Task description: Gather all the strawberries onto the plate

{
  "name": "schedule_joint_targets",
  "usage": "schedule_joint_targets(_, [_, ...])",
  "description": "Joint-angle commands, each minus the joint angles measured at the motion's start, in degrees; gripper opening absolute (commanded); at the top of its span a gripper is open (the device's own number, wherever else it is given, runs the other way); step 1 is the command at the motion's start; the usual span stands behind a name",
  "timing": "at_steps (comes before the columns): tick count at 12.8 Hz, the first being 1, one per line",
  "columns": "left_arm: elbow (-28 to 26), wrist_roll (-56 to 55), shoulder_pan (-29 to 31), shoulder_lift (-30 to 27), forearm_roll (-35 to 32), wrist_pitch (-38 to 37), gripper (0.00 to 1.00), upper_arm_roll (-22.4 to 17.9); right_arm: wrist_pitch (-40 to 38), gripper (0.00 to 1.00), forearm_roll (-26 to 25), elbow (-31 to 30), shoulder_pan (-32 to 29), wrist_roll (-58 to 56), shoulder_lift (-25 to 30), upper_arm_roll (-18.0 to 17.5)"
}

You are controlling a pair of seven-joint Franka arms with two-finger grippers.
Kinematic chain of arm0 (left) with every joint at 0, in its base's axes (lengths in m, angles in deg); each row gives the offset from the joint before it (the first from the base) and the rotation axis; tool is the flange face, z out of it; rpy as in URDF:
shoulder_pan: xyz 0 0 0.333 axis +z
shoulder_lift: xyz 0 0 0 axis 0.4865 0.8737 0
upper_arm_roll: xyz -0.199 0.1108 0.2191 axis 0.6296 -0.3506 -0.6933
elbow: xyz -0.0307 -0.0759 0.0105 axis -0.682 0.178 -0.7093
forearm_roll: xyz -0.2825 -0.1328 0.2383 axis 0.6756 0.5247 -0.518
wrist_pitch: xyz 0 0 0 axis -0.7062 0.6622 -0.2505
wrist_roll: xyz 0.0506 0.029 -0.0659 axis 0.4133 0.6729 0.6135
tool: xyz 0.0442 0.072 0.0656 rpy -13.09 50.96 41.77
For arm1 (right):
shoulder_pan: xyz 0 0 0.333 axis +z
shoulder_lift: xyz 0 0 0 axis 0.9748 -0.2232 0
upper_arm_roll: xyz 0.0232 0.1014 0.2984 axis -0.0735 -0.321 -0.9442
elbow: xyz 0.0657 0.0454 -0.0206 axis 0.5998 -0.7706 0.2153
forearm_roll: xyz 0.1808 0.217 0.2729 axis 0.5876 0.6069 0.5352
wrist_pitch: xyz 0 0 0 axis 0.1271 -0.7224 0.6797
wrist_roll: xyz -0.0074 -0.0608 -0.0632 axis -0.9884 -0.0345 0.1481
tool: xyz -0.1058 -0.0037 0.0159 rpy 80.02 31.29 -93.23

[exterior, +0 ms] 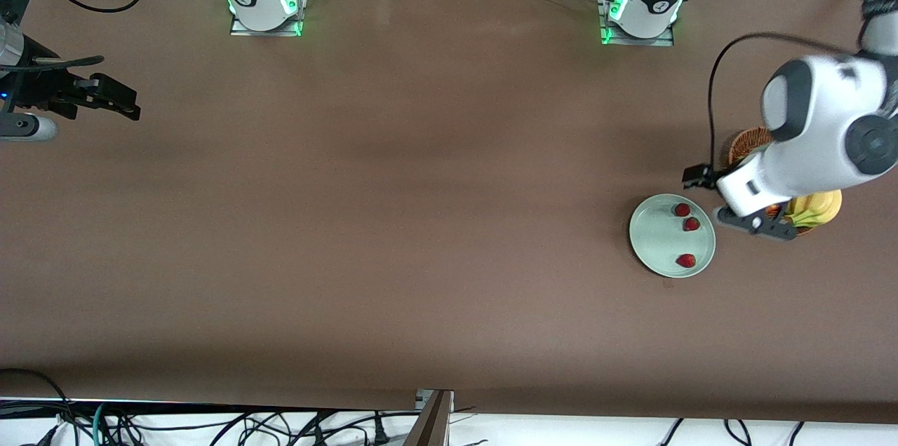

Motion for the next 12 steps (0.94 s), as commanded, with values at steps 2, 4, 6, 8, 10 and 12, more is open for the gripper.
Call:
schedule_joint_targets(2, [-1.6, -0.1, 0.2, -10.1, -2.0, -7.8, 1.00, 0.6, -0.3, 1.00, -0.8, 1.4, -0.2, -0.9, -0.6, -0.4])
schedule_joint_targets(4, [-1.5, -0.3, 0.7, -15.4, -7.9, -10.4, 1.00, 4.0, -0.3, 1.00, -0.8, 1.4, -0.2, -1.0, -0.6, -0.4])
schedule_joint_targets(6, [-1.1, -5.6, 2.3, -19.4, -10.6, -14.5, 1.00, 6.8, -0.3, 1.00, -0.8, 1.4, -0.2, -1.0, -0.6, -0.4])
schedule_joint_targets(8, [3.1, -8.5, 5.3, -19.9, -10.6, -19.9, 1.00, 9.8, -0.3, 1.00, -0.8, 1.4, -0.2, -1.0, -0.6, -0.4])
schedule_joint_targets(10, [9.5, -9.6, 6.0, -17.3, -10.0, -24.6, 1.00, 10.2, -0.3, 1.00, -0.8, 1.4, -0.3, -1.0, -0.6, -0.3])
schedule_joint_targets(12, [14.8, -11.8, 7.1, -13.3, -9.5, -26.8, 1.00, 10.2, -0.3, 1.00, -0.8, 1.4, -0.4, -1.0, -0.6, -0.3])
